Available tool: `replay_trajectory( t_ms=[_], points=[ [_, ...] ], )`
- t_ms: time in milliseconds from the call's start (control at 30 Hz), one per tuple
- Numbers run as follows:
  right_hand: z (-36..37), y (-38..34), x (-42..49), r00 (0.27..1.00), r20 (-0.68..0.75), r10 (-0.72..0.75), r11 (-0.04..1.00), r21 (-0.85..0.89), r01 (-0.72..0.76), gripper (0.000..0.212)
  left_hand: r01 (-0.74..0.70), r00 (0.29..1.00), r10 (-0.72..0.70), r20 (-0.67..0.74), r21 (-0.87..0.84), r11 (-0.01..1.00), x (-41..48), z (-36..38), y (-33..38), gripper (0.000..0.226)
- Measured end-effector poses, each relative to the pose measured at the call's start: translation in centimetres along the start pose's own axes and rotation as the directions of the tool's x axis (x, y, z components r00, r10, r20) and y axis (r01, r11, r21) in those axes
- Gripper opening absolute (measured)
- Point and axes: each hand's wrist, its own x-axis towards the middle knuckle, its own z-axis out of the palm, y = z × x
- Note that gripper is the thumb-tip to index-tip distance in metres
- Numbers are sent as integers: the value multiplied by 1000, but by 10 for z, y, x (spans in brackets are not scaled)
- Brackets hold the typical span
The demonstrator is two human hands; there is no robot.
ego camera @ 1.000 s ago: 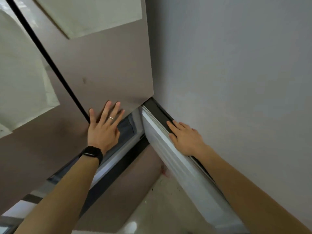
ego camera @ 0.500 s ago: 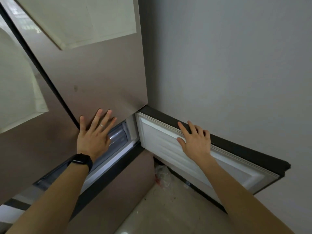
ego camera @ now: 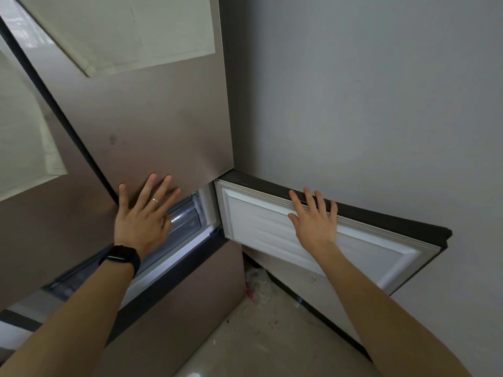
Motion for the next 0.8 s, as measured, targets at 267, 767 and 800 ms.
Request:
replay_trajectory(
  t_ms=[267, 767, 800],
  points=[
    [6, 9, 11, 1000, 1, -4, 1000, 25, 4, 59, 4, 1000, -4, -1, 25, 1000, 0, -7, 2, 69],
    [25, -36, -15, 947, -285, -147, 872, 414, 260, 46, -48, 999, 47, 5, 156, 987, 0, -53, -23, 74],
    [29, -50, -20, 951, -268, -156, 815, 508, 277, 46, -46, 999, 49, -14, 186, 981, 1, -59, -31, 72]
  ],
)
